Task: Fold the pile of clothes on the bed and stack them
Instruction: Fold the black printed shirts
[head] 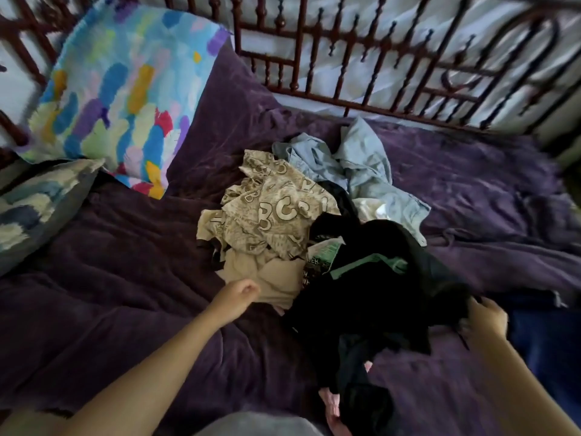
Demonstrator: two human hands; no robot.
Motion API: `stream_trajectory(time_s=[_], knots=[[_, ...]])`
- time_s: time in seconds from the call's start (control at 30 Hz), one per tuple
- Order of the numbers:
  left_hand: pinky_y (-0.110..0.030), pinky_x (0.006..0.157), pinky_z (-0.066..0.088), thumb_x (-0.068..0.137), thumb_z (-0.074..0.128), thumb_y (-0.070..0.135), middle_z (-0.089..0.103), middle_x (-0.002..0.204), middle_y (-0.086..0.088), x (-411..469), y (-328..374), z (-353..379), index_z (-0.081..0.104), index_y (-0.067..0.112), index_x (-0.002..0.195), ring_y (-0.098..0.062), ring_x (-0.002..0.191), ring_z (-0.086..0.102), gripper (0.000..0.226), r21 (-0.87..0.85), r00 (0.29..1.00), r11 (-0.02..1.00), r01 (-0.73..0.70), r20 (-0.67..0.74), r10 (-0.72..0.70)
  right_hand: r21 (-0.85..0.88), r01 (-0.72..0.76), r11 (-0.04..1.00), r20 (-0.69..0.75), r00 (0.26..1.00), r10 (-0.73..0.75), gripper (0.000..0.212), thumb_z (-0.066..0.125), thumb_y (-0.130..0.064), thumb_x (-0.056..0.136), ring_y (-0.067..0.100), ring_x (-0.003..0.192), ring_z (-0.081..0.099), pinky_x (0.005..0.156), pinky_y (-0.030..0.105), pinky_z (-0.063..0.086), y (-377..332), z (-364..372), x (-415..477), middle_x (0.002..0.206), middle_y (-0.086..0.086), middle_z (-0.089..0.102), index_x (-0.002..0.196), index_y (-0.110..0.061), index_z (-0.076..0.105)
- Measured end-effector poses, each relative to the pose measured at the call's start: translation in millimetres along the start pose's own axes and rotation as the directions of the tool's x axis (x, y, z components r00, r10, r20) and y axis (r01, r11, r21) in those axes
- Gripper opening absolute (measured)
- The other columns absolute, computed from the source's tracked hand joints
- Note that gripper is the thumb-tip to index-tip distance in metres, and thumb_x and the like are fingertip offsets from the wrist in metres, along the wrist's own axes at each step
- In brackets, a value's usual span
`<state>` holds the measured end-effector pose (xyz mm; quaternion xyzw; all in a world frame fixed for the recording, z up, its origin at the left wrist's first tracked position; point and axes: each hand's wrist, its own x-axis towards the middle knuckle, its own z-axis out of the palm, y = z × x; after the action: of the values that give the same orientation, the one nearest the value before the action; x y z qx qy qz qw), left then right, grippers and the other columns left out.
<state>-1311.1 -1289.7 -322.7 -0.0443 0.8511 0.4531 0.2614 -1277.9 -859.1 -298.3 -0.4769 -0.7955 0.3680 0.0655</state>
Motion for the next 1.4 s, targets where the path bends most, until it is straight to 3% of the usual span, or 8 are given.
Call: stream_trajectory(time_s=[0.17,0.3,0.63,0.73,0.87,1.07,1.23,1.4], knots=[[-0.032,0.084,0.047,0.089,0.052,0.035,0.061,0.083,0.0,1.5,8.0,32.7,0.058,0.027,0.077,-0.016,0.083,0.058,0.016,0.07,0.993,0.997,-0.025,0.113,0.017,-0.057,-0.296,0.953,0.009,0.955,0.297,0.034,0.047,-0.009,0.092,0.043,0.104,0.055,0.086,0.041,0.042,93.5,-13.5,-11.1,0.111,0.031,0.059,0.116,0.013,0.056],[-0.03,0.086,0.046,0.084,0.053,0.043,0.062,0.086,0.001,2.6,12.5,40.7,0.061,0.021,0.083,-0.015,0.087,0.058,0.023,0.123,0.989,0.992,-0.015,0.151,-0.003,-0.058,-0.219,0.974,0.078,0.972,0.224,0.05,0.051,-0.034,0.079,0.033,0.093,0.058,0.085,0.044,0.045,95.4,10.5,-15.8,0.109,0.03,0.062,0.11,0.005,0.06],[-0.026,0.078,0.044,0.093,0.053,0.015,0.062,0.08,0.007,5.9,8.4,41.6,0.058,0.027,0.079,-0.014,0.081,0.059,0.02,0.171,0.997,0.984,0.047,0.05,-0.056,-0.093,-0.119,0.988,0.474,0.868,0.149,0.087,0.069,-0.032,0.083,0.035,0.13,0.039,0.105,0.038,0.034,50.7,99.2,-25.5,0.144,0.021,0.031,0.15,-0.016,0.016],[-0.03,0.083,0.046,0.093,0.052,0.014,0.063,0.082,0.003,4.0,4.4,40.8,0.06,0.021,0.085,-0.016,0.084,0.06,0.013,0.167,0.996,0.983,0.08,0.022,-0.085,-0.261,0.088,0.961,0.543,0.837,0.07,0.087,0.068,-0.034,0.083,0.03,0.118,0.05,0.093,0.033,0.042,52.7,114.4,-32.2,0.138,0.016,0.035,0.149,-0.03,0.011],[-0.032,0.087,0.045,0.093,0.053,0.014,0.062,0.084,0.003,1.1,-3.2,45.3,0.063,0.013,0.093,-0.017,0.087,0.059,0.011,0.149,0.993,0.982,0.117,-0.011,-0.116,-0.562,0.408,0.719,0.567,0.823,-0.023,0.059,0.052,-0.029,0.092,0.026,0.117,0.052,0.097,0.037,0.04,59.6,115.9,-27.2,0.137,0.009,0.041,0.145,-0.031,0.026],[-0.026,0.077,0.043,0.094,0.052,0.016,0.064,0.083,-0.001,6.1,9.4,64.6,0.058,0.027,0.078,-0.013,0.076,0.058,0.021,0.175,0.993,0.98,0.094,0.054,-0.105,-0.556,0.628,0.545,0.64,0.742,-0.2,0.036,0.042,-0.03,0.096,0.021,0.124,0.042,0.097,0.031,0.033,82.5,96.0,-26.7,0.13,0.0,0.05,0.13,-0.023,0.051],[-0.024,0.074,0.039,0.093,0.053,0.015,0.062,0.08,0.003,28.5,38.0,94.2,0.057,0.027,0.074,-0.013,0.08,0.055,0.023,0.224,0.99,0.974,0.0,0.136,-0.031,-0.632,0.686,0.361,0.745,0.666,0.039,0.036,0.042,-0.039,0.095,0.021,0.128,0.033,0.102,0.037,0.027,162.6,36.8,-32.7,0.132,-0.001,0.044,0.128,-0.029,0.053],[-0.027,0.082,0.042,0.092,0.054,0.014,0.066,0.098,-0.005,47.3,64.8,137.7,0.067,0.007,0.098,-0.018,0.094,0.06,0.016,0.297,0.987,0.949,-0.106,0.15,0.063,-0.77,0.438,0.463,0.592,0.761,0.264,0.037,0.042,-0.035,0.093,0.017,0.131,0.031,0.105,0.037,0.029,247.7,-32.0,-39.0,0.14,-0.009,0.038,0.129,-0.041,0.048]])
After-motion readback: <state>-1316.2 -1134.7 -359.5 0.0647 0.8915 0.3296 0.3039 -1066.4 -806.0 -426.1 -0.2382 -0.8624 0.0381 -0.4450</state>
